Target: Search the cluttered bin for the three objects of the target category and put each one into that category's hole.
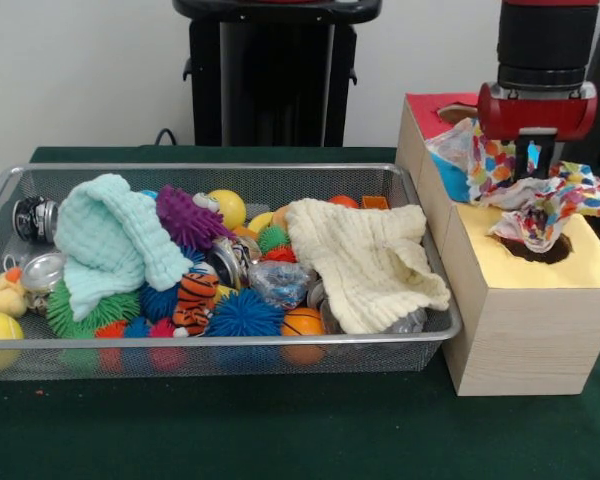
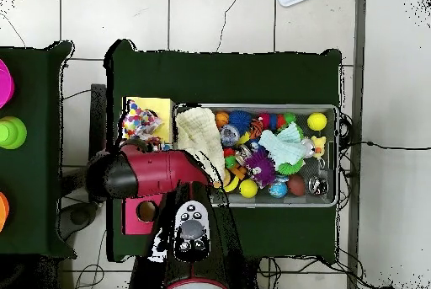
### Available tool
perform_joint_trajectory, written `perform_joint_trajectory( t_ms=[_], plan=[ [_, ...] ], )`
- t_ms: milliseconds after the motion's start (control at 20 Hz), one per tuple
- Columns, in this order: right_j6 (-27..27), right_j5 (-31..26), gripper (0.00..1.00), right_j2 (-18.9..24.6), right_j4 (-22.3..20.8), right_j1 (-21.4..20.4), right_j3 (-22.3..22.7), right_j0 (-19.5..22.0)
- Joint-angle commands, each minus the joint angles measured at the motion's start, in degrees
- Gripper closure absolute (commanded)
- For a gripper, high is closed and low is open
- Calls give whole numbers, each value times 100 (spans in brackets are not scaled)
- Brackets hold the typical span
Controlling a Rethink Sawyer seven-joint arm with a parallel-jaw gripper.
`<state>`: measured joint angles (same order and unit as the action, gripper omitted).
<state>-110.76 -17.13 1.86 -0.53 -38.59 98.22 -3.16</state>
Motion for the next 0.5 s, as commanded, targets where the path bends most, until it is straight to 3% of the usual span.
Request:
perform_joint_trajectory(
  t_ms=[50, 500],
  plan=[
    [-977, 272, 100, -174, 13, 462, 96, 18],
    [-899, 337, 100, -122, 56, 424, -54, 106]
  ],
)
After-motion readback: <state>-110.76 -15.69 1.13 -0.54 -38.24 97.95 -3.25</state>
